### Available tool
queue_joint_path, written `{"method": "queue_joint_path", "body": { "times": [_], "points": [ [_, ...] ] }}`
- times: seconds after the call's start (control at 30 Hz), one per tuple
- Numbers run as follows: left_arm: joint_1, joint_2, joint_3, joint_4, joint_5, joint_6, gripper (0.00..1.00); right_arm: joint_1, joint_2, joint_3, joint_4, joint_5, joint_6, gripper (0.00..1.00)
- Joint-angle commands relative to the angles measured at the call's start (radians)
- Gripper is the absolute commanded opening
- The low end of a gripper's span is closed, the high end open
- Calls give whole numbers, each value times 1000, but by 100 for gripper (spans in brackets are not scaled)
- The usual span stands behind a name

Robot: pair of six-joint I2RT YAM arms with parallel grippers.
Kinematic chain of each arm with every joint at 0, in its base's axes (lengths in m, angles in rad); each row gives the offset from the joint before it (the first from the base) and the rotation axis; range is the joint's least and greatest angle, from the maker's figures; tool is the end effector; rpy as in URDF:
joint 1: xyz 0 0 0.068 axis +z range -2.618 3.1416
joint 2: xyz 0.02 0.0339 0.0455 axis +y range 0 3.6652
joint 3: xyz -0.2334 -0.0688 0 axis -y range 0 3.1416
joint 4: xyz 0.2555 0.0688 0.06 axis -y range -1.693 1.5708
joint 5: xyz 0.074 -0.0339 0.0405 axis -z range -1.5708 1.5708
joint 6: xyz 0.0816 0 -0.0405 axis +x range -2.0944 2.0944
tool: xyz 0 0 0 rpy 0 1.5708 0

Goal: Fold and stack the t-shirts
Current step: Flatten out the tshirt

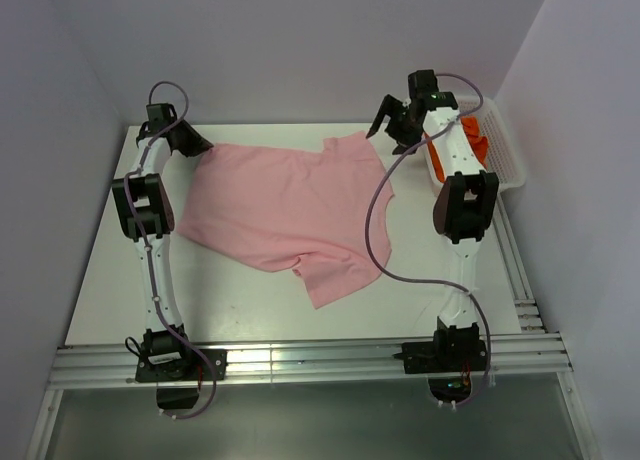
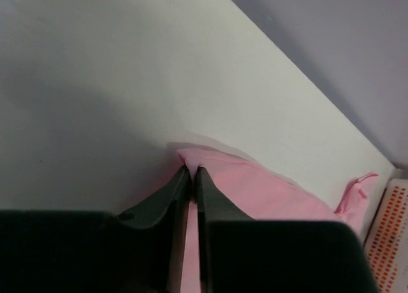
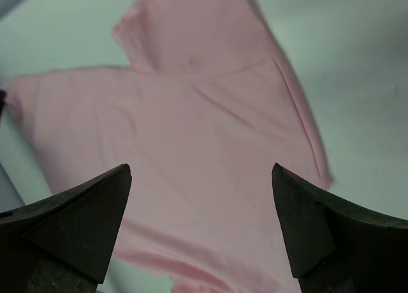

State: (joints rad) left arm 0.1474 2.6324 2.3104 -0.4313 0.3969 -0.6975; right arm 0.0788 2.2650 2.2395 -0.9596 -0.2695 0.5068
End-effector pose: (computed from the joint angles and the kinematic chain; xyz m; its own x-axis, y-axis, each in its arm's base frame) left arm 0.5922 0.0560 0.1012 -0.6108 -0.6895 -0.3892 -0.3246 0.6664 -0.6712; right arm 0.5074 0.0619 0.2191 -0.8344 0.4034 -0.3756 0.2086 0.8618 0.4623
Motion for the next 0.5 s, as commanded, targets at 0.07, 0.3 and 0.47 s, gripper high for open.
{"method": "queue_joint_path", "body": {
  "times": [0.07,0.3,0.47],
  "points": [
    [-11,-11,-14,2,5,-5,10,-10,134,187,196,-99,101,99],
    [-49,-120,-130,2,20,-20,7,-10,275,235,306,-37,219,99],
    [-94,-232,-246,-18,17,15,6,-11,341,221,304,53,242,98]
  ]
}}
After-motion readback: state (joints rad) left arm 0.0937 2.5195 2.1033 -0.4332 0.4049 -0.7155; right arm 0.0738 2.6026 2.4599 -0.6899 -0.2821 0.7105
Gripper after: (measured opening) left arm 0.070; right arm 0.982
